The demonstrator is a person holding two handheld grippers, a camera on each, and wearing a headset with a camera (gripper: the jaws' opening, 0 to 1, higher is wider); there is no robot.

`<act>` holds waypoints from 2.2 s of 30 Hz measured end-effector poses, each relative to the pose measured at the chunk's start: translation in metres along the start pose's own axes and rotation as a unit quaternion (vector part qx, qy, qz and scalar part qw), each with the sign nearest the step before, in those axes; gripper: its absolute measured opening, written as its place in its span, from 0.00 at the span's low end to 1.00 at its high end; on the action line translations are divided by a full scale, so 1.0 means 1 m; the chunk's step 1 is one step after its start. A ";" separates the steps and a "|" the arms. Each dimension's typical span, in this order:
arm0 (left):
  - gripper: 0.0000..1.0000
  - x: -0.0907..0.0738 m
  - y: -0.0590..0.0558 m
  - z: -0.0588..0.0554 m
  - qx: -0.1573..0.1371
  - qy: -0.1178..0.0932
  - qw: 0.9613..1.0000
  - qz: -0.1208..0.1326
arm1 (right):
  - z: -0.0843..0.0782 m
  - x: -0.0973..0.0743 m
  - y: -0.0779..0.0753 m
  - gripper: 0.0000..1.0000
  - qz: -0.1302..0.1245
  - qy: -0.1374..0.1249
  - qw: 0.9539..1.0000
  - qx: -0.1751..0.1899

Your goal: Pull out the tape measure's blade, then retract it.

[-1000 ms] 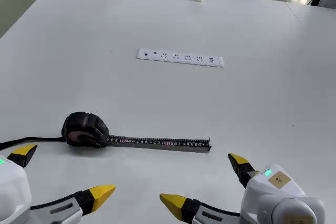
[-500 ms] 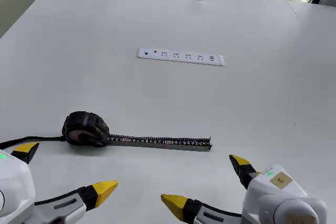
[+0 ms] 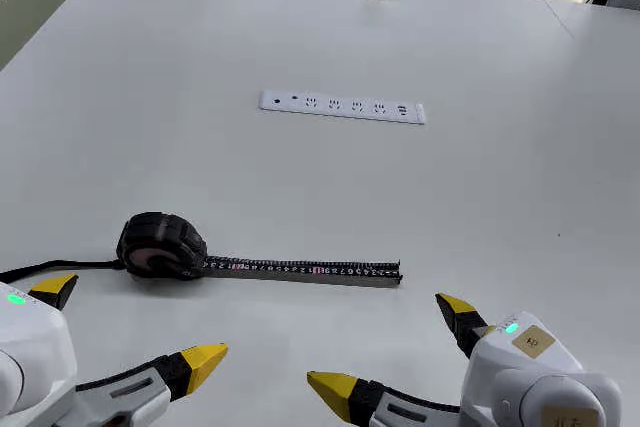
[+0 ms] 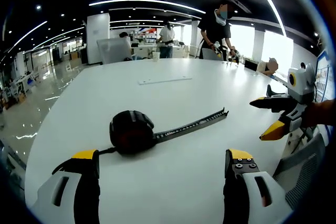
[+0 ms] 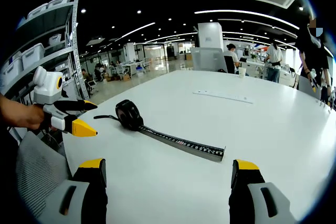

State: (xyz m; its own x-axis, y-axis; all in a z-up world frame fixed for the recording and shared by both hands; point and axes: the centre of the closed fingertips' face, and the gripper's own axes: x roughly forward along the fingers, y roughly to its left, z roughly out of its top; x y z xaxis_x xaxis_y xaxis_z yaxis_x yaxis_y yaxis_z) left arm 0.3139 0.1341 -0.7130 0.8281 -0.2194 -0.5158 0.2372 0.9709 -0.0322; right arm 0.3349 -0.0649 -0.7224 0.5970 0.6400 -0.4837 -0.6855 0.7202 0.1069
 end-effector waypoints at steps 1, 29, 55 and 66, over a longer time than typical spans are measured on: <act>0.97 0.000 0.001 0.000 -0.001 0.000 1.000 0.002 | 0.000 0.000 0.000 0.99 0.001 0.001 1.000 -0.001; 0.95 0.020 0.007 0.003 -0.025 0.007 0.999 0.027 | -0.004 0.011 -0.011 0.93 0.035 0.030 0.999 -0.020; 0.91 0.046 0.024 0.007 -0.050 0.017 0.997 0.049 | -0.009 0.027 -0.035 0.78 0.066 0.063 0.994 -0.054; 0.89 0.057 0.035 0.012 -0.065 0.019 0.996 0.059 | -0.010 0.036 -0.046 0.69 0.072 0.076 0.990 -0.091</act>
State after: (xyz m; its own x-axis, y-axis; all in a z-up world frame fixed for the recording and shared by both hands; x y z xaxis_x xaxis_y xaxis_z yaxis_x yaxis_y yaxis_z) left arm 0.3755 0.1543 -0.7329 0.8264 -0.1026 -0.5537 0.0704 0.9944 -0.0792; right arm 0.3839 -0.0778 -0.7529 0.4274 0.6749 -0.6015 -0.8309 0.5555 0.0329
